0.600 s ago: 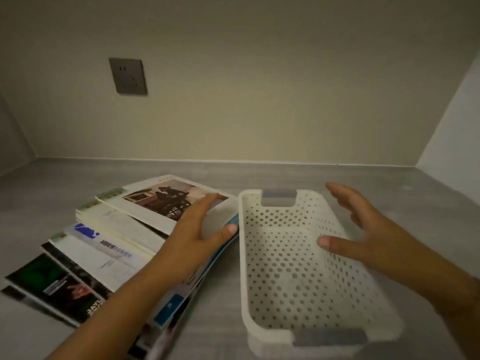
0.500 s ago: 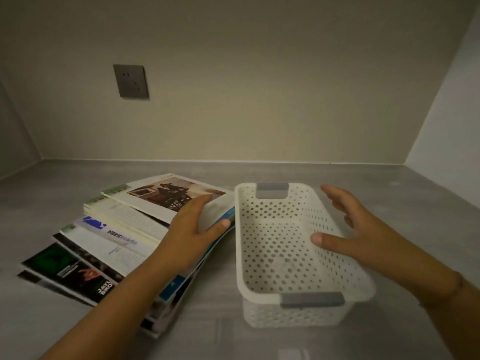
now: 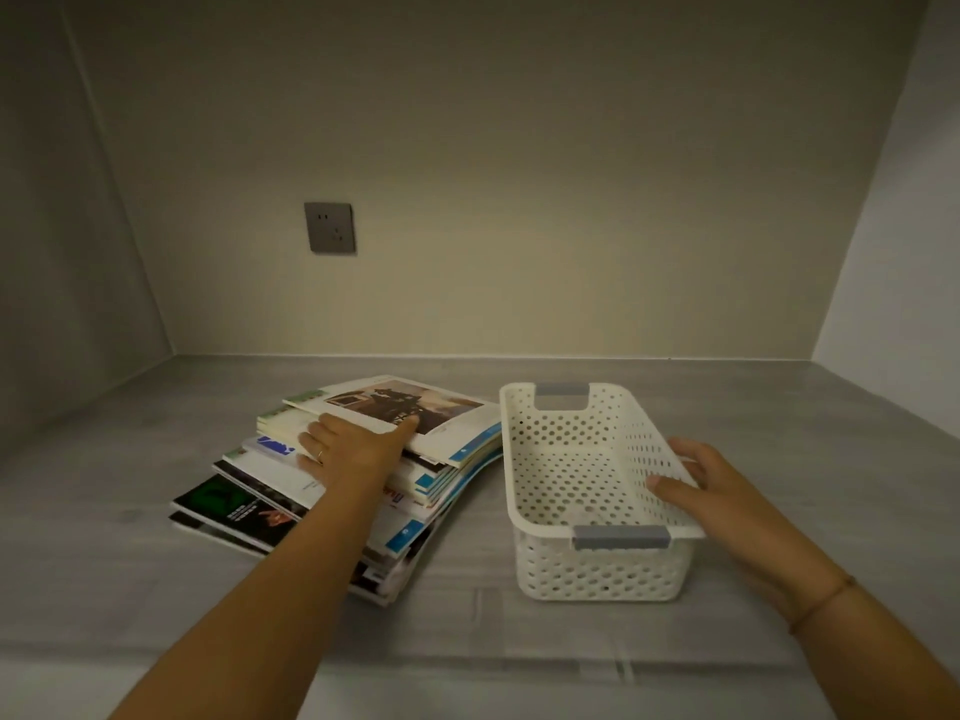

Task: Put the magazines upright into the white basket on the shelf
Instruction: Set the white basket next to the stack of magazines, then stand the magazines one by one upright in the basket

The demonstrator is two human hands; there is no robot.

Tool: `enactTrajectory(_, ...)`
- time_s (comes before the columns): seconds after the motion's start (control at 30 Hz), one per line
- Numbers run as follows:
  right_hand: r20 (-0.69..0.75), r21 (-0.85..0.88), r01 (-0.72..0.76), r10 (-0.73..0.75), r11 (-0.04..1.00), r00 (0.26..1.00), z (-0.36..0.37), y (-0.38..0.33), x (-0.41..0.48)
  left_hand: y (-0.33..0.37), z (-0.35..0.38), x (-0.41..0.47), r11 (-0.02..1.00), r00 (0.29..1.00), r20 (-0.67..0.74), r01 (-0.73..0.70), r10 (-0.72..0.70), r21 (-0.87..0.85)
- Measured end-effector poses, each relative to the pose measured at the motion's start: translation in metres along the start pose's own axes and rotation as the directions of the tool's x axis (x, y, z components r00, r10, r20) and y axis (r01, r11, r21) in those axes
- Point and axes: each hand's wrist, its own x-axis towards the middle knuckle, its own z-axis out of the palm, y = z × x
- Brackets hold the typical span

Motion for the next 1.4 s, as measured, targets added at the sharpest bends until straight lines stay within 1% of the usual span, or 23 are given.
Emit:
enactTrajectory(0.13,-0.018,0.024,-0.027,0.027,0.999,0.999,0.000,0.004,0.002,-0.006,-0.006,0.008,0.997,1.000,0.009,0.001,-0.001,-0.072)
enactTrajectory(0.2,-0.023,0.025,-0.035,0.035,0.999,0.999,0.000,0.006,0.002,-0.012,-0.011,0.011,0.987,1.000,0.013,0.000,0.002,-0.163)
enactTrajectory(0.23,-0.025,0.026,-0.038,0.038,0.999,0.999,0.000,0.006,0.003,-0.017,-0.014,0.011,0.977,1.000,0.003,0.015,-0.015,-0.211)
enactTrajectory(0.3,-0.029,0.036,-0.042,0.043,0.998,0.999,0.000,0.007,0.003,-0.024,-0.020,0.009,0.966,0.996,-0.027,0.070,-0.080,-0.249)
enactTrajectory(0.37,-0.031,0.043,-0.043,0.045,0.998,0.999,0.001,0.007,0.003,-0.029,-0.027,0.010,0.948,0.988,-0.015,0.142,-0.153,-0.285)
enactTrajectory(0.43,-0.031,0.046,-0.045,0.046,0.998,0.998,0.001,0.007,0.004,-0.027,-0.035,0.014,0.894,0.974,0.072,0.227,-0.217,-0.387)
enactTrajectory(0.5,-0.031,0.045,-0.050,0.051,0.998,0.998,0.001,0.007,0.004,-0.023,-0.047,0.018,0.846,0.957,0.177,0.285,-0.228,-0.451)
enactTrajectory(0.6,-0.033,0.040,-0.055,0.056,0.998,0.998,0.001,0.007,0.003,-0.021,-0.060,0.028,0.843,0.922,0.326,0.340,-0.210,-0.417)
enactTrajectory(0.67,-0.035,0.036,-0.057,0.058,0.998,0.998,0.001,0.007,0.003,-0.021,-0.063,0.031,0.844,0.909,0.361,0.355,-0.210,-0.401)
enactTrajectory(0.73,-0.038,0.037,-0.054,0.056,0.998,0.998,0.001,0.007,0.003,-0.022,-0.061,0.032,0.829,0.907,0.377,0.351,-0.187,-0.436)
enactTrajectory(0.8,-0.040,0.039,-0.057,0.059,0.998,0.997,0.002,0.007,0.003,-0.022,-0.059,0.030,0.778,0.910,0.385,0.354,-0.158,-0.518)
enactTrajectory(0.9,-0.037,0.032,-0.061,0.062,0.998,0.997,0.002,0.006,0.004,-0.026,-0.058,0.033,0.657,0.918,0.374,0.365,-0.135,-0.659)
enactTrajectory(1.0,-0.039,0.036,-0.060,0.061,0.998,0.997,0.003,0.007,0.004,-0.031,-0.058,0.032,0.584,0.918,0.378,0.375,-0.124,-0.720)
enactTrajectory(1.07,-0.038,0.037,-0.058,0.060,0.998,0.997,0.003,0.007,0.004,-0.032,-0.054,0.034,0.563,0.917,0.382,0.379,-0.118,-0.735)
enactTrajectory(1.13,-0.041,0.037,-0.058,0.059,0.998,0.997,0.004,0.008,0.004,-0.031,-0.052,0.033,0.573,0.922,0.368,0.366,-0.117,-0.734)
enactTrajectory(1.2,-0.044,0.036,-0.060,0.061,0.998,0.997,0.004,0.008,0.005,-0.029,-0.048,0.033,0.610,0.943,0.319,0.307,-0.092,-0.730)
enactTrajectory(1.27,-0.046,0.034,-0.063,0.065,0.997,0.997,0.004,0.008,0.004,-0.025,-0.047,0.030,0.649,0.973,0.231,0.186,-0.016,-0.737)
enactTrajectory(1.33,-0.052,0.034,-0.060,0.061,0.998,0.997,0.004,0.007,0.004,-0.017,-0.050,0.022,0.633,0.985,0.146,0.056,0.091,-0.772)
enactTrajectory(1.4,-0.054,0.033,-0.059,0.060,0.998,0.997,0.005,0.007,0.003,-0.004,-0.057,0.009,0.609,0.975,0.062,-0.083,0.214,-0.789)
